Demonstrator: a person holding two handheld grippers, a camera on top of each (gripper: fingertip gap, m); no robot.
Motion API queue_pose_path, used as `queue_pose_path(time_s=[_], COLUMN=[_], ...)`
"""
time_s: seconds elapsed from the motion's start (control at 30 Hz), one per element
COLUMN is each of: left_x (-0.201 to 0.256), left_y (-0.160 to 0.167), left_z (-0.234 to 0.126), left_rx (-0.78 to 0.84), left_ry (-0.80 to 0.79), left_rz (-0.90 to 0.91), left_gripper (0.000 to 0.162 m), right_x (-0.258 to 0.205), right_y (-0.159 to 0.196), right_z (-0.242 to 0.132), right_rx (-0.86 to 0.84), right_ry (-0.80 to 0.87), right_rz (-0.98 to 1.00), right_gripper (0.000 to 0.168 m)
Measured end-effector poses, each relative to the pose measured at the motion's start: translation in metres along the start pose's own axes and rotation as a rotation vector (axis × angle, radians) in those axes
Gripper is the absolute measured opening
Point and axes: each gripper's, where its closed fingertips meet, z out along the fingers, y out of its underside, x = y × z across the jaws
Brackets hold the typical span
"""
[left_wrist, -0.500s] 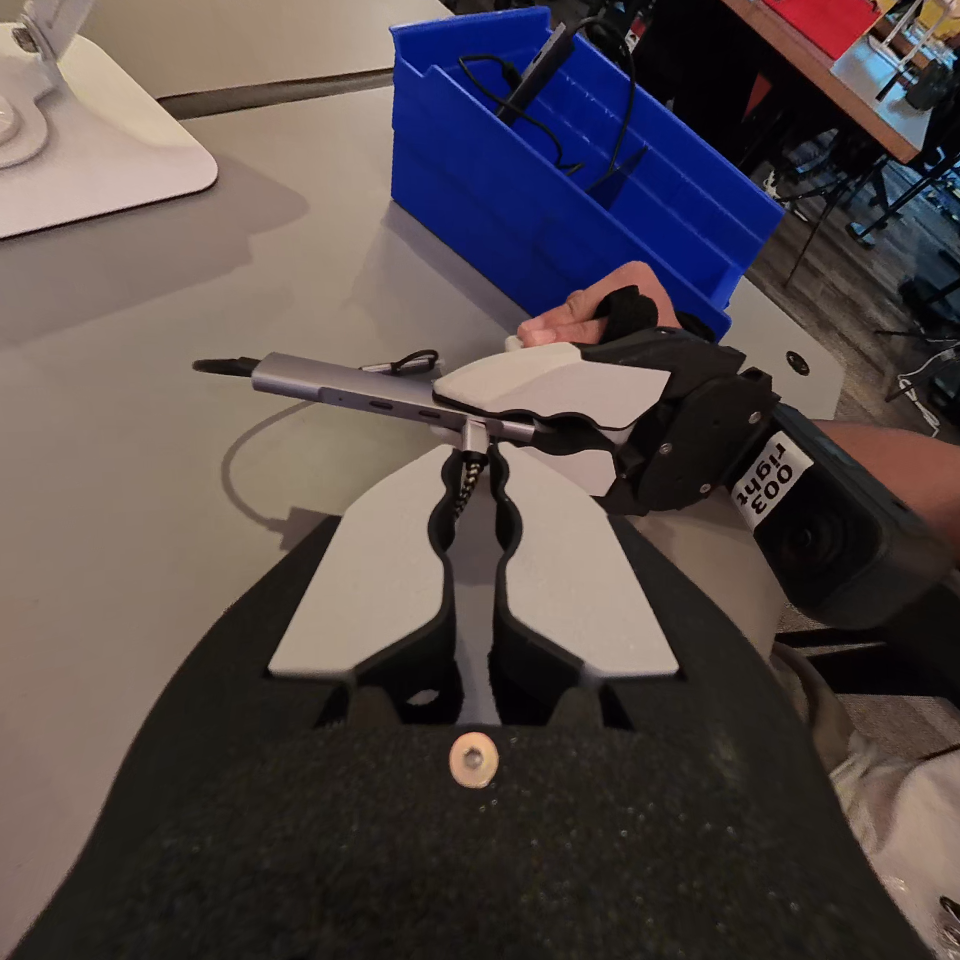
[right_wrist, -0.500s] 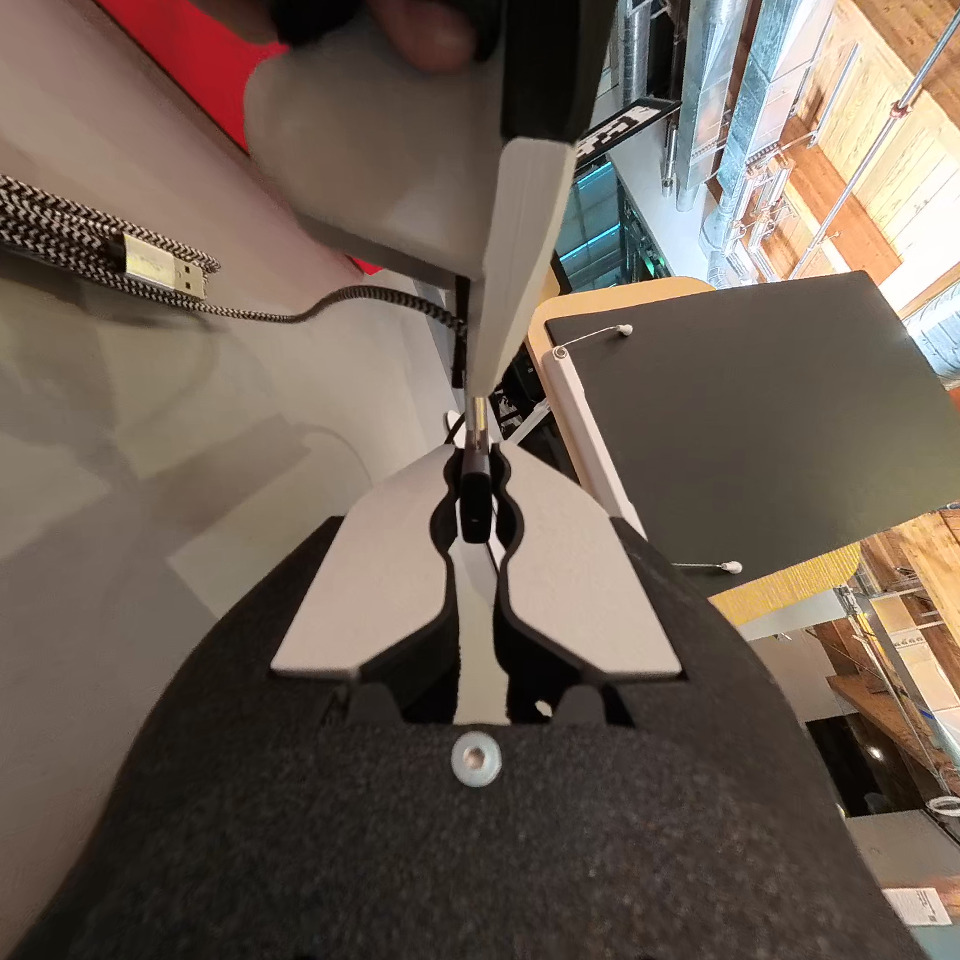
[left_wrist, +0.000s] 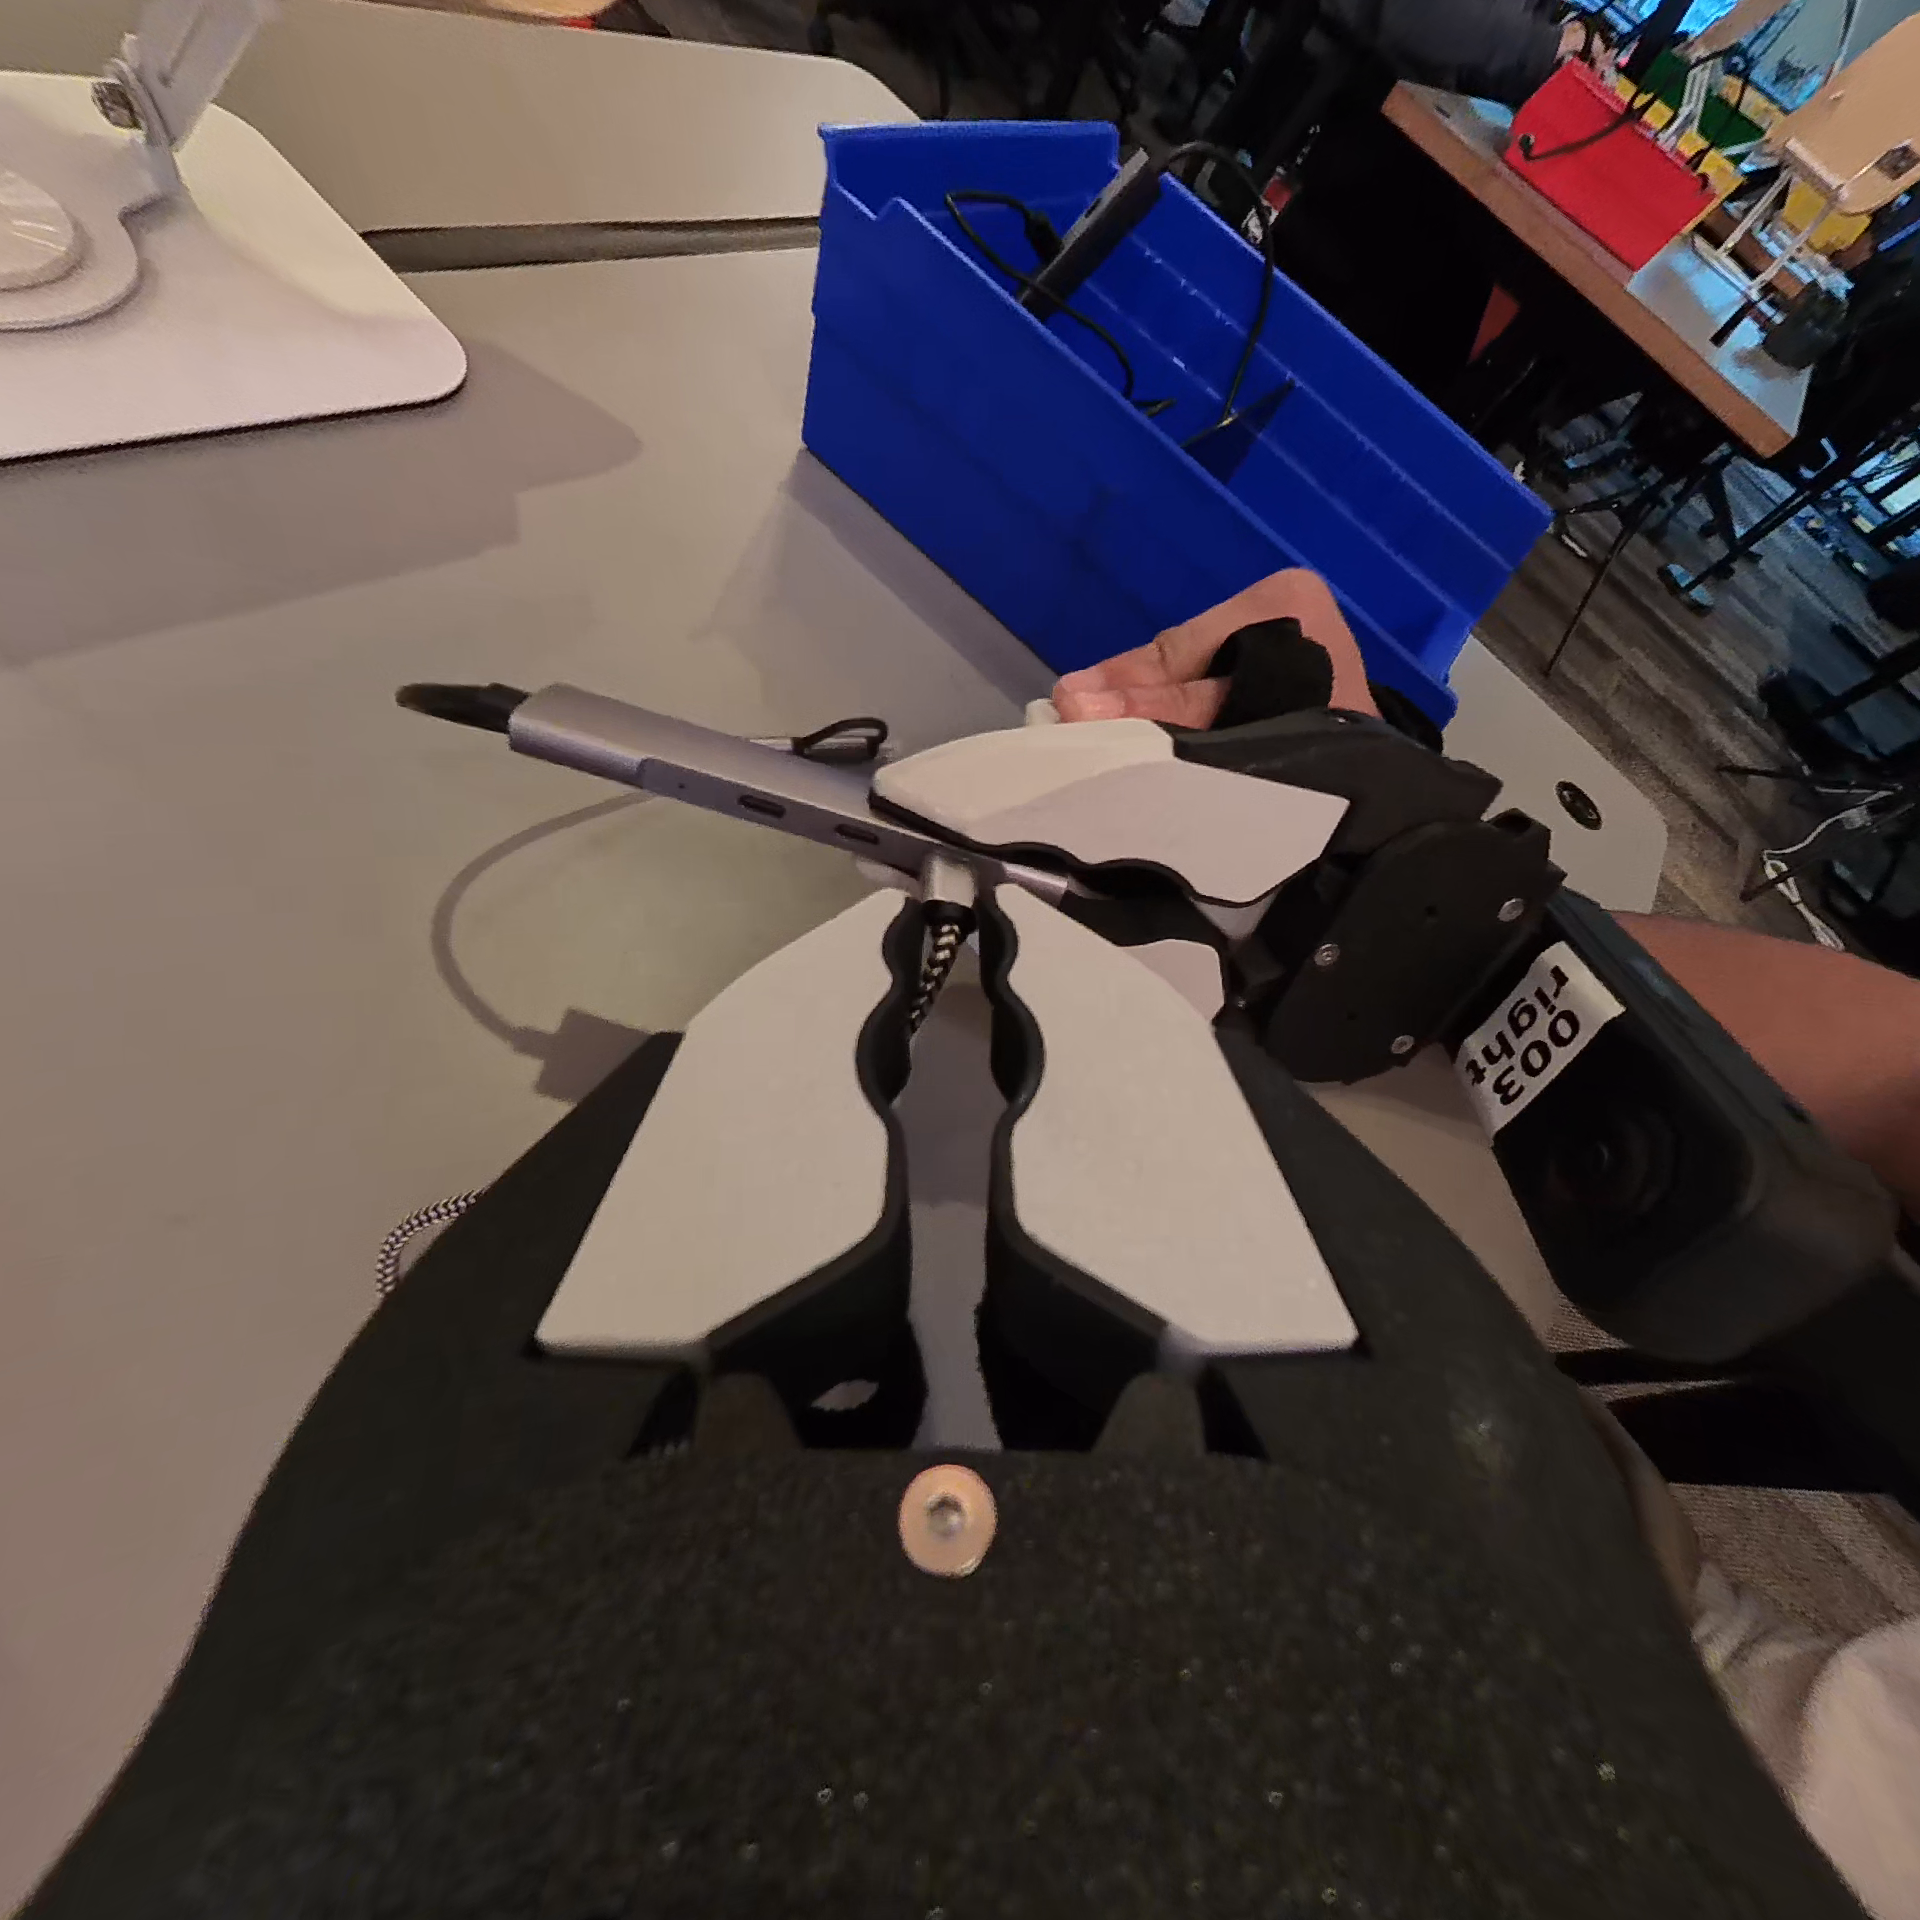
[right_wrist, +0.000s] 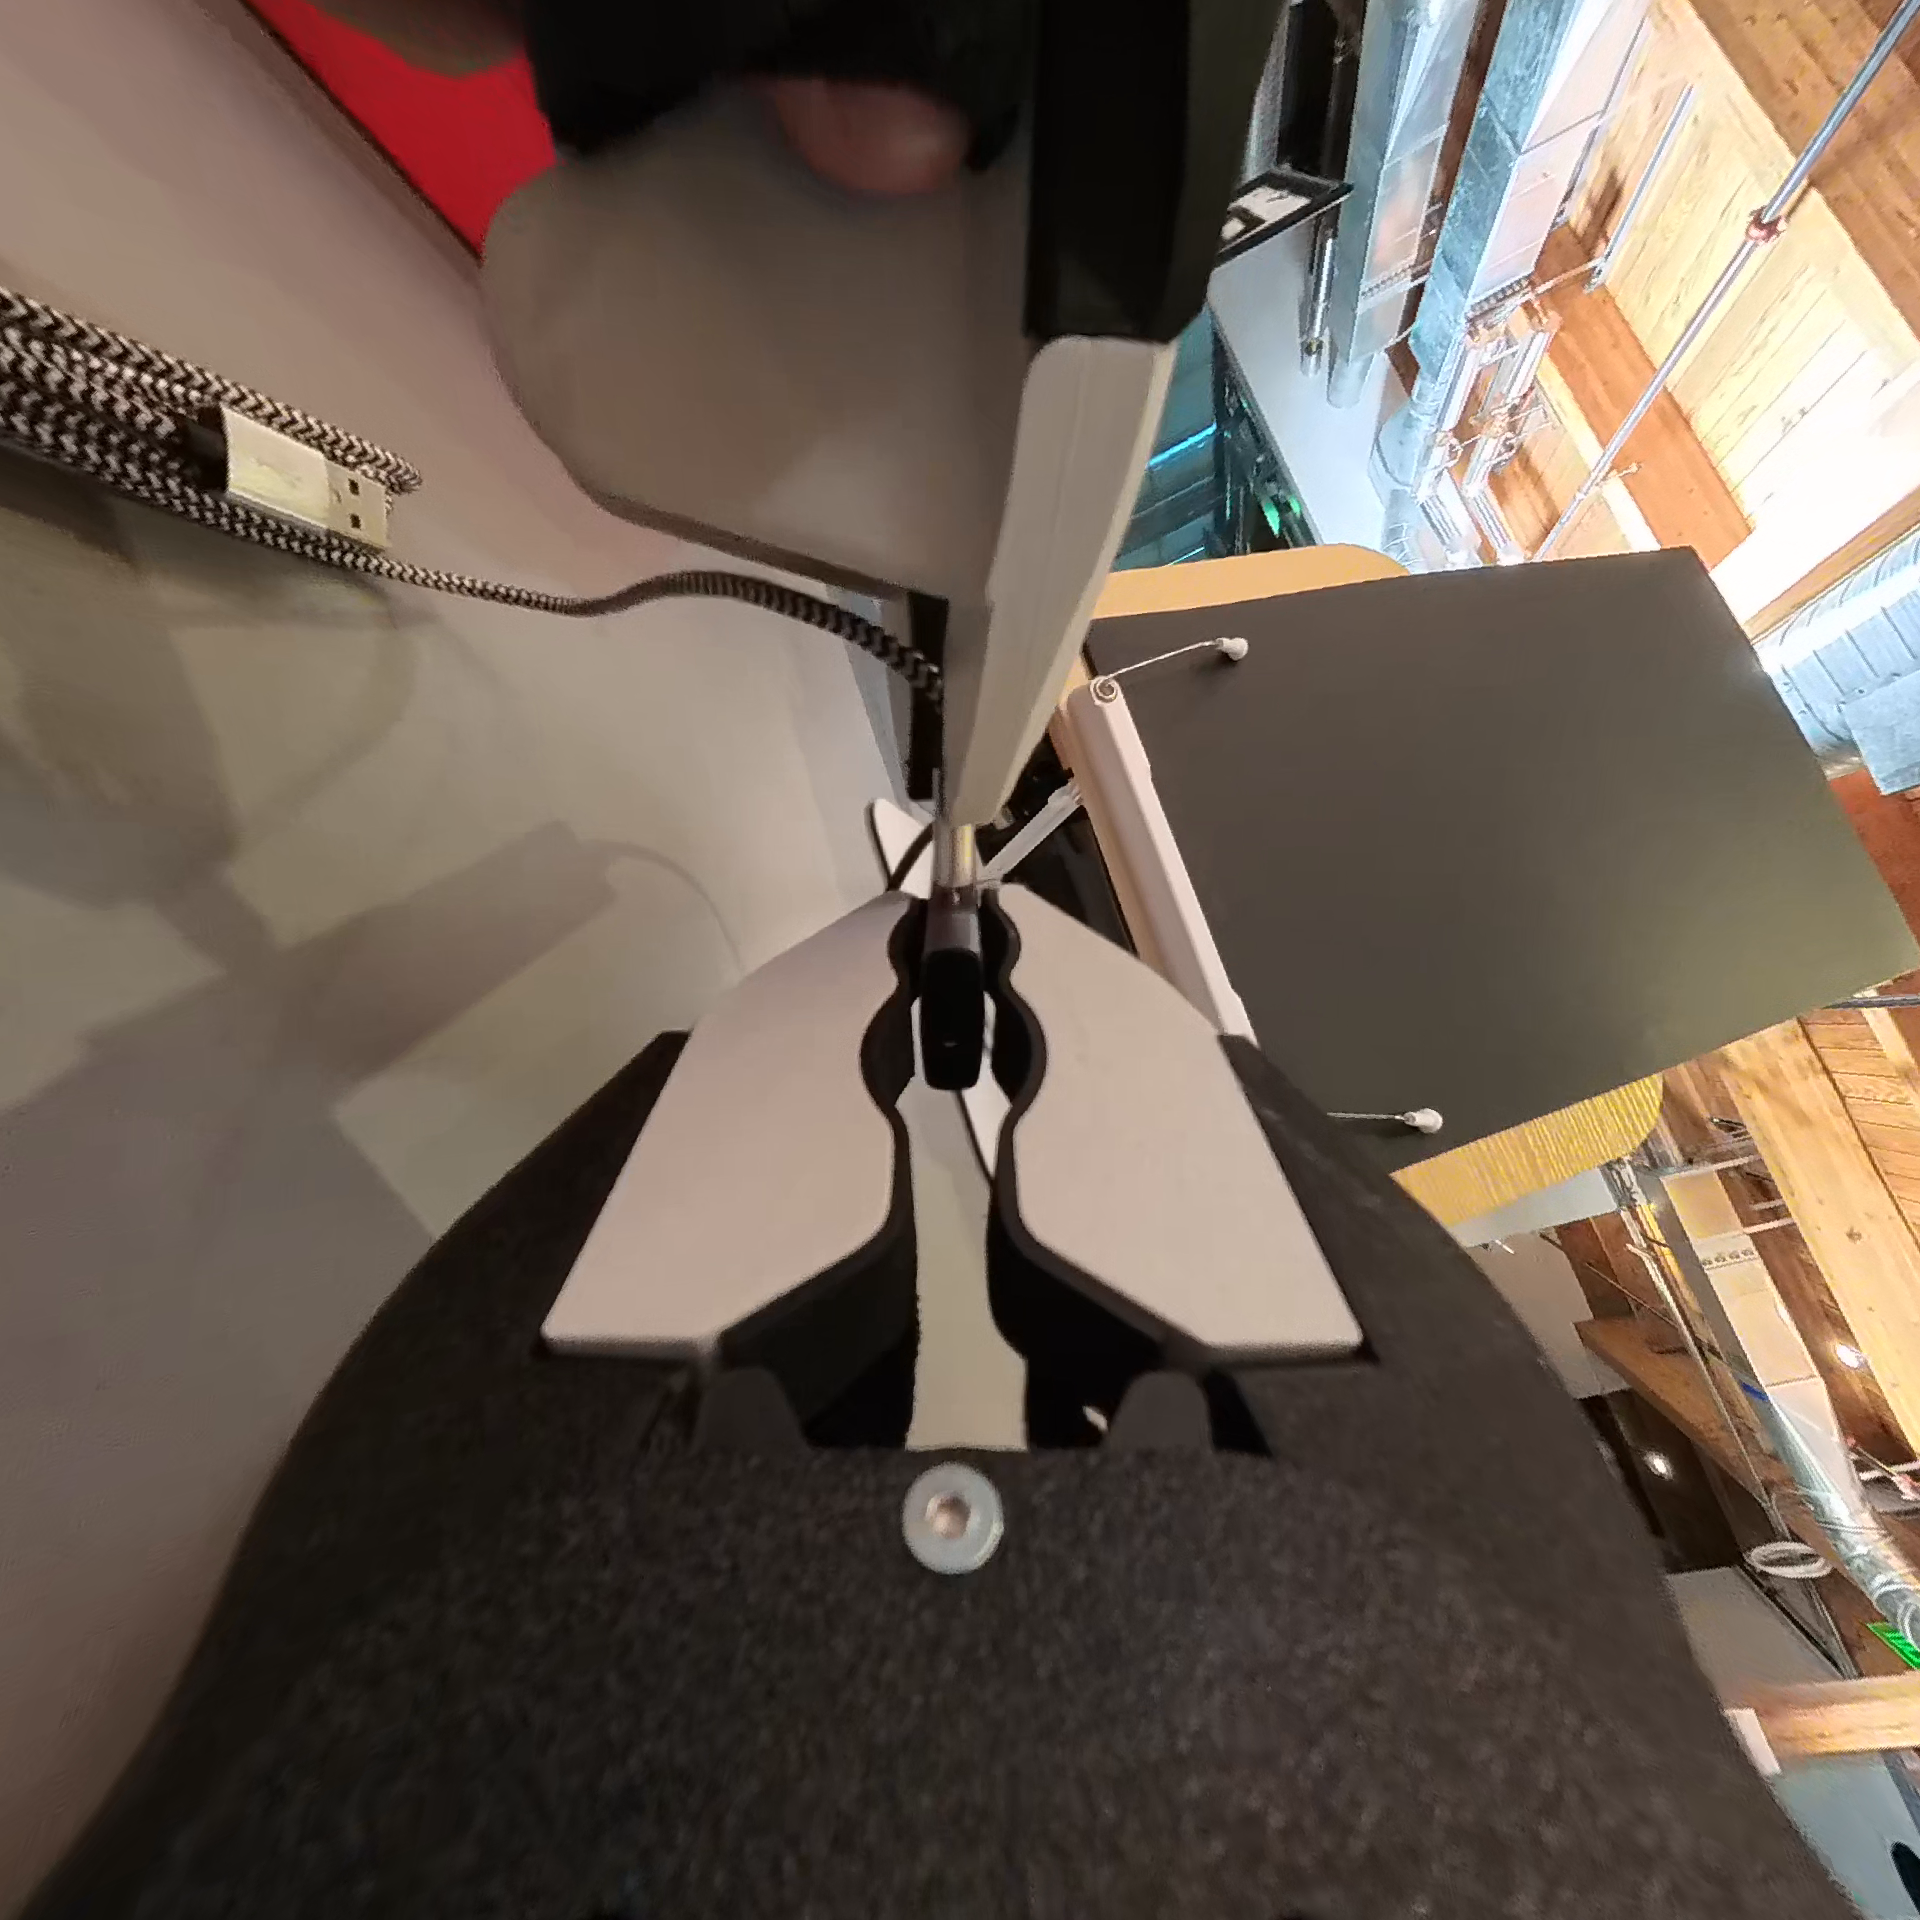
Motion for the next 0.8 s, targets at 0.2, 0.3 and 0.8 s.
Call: queue_pose_path(time_s=[0.2,0.3,0.8], left_x=[-0.0038,-0.0055,-0.0067], left_y=[-0.0028,-0.0044,0.0016], left_z=[-0.0015,-0.0031,-0.0009], left_rx=[0.004,0.004,-0.002], left_ry=[-0.040,-0.044,0.021], left_rz=[0.045,0.047,0.043], left_gripper=[0.010,0.010,0.010], right_x=[0.0011,0.0012,-0.0042], right_y=[-0.0023,-0.0038,-0.0024], right_z=[0.0004,-0.0019,-0.0056], right_rx=[0.061,0.084,0.009], right_ry=[0.027,0.039,-0.005], right_rz=[0.033,0.006,-0.011], right_gripper=[0.010,0.010,0.009])
